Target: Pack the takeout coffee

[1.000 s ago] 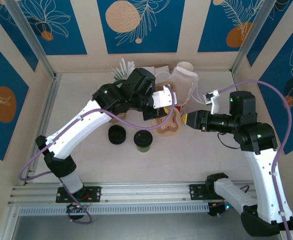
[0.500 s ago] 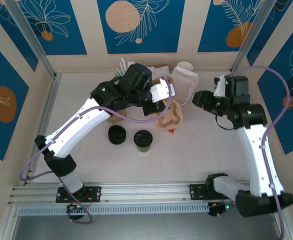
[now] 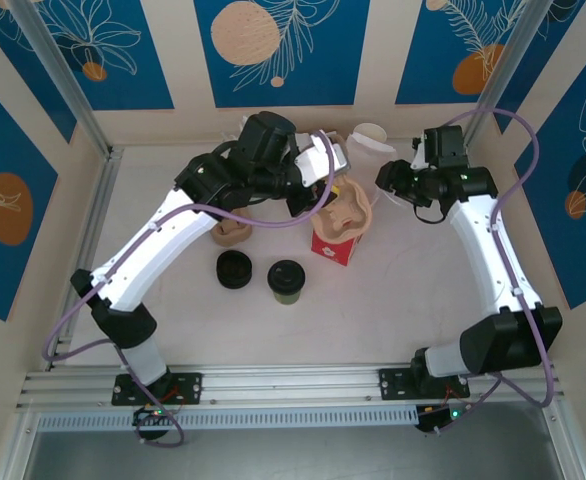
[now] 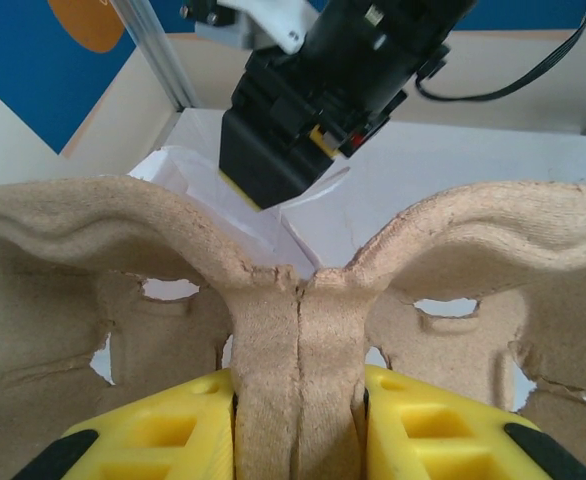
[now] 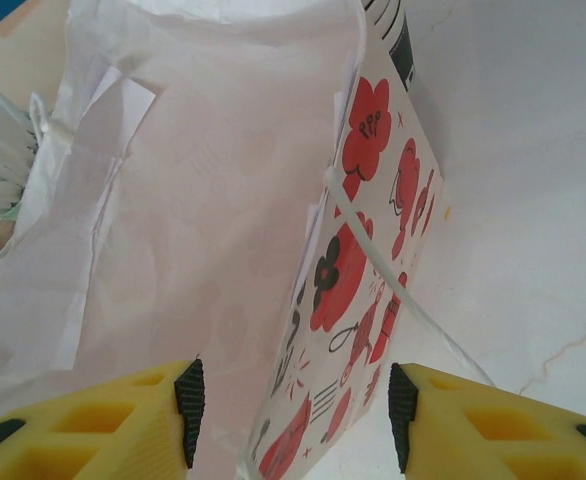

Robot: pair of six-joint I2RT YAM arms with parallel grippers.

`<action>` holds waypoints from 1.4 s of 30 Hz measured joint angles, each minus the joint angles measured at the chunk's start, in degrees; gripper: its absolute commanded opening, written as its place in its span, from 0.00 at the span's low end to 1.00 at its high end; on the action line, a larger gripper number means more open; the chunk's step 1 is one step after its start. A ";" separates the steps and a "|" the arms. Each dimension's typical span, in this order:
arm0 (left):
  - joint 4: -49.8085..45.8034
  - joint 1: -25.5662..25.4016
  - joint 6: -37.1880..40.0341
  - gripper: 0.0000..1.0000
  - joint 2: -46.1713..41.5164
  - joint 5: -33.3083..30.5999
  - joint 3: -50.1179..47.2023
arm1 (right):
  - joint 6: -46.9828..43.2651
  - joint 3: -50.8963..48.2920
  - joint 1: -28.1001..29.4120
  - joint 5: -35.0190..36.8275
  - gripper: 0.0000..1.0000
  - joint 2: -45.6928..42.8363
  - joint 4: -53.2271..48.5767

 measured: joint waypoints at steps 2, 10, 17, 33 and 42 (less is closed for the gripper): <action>0.00 0.02 -0.33 0.30 0.68 0.48 0.81 | -0.26 0.85 0.00 -0.22 0.51 1.84 0.04; 0.85 0.04 -3.23 0.29 1.77 2.01 1.70 | -1.60 2.91 0.00 -1.40 0.32 5.70 -0.24; 2.91 0.09 -6.49 0.29 1.79 2.91 2.01 | -3.69 3.37 0.00 -2.49 0.07 5.79 -1.44; 4.28 0.13 -10.91 0.29 5.11 9.42 5.22 | -12.94 3.32 -1.29 -8.46 0.00 -5.07 -11.10; 2.73 0.13 -11.32 0.28 7.15 12.96 5.33 | -15.74 2.60 -1.90 -12.50 0.00 -8.22 -17.14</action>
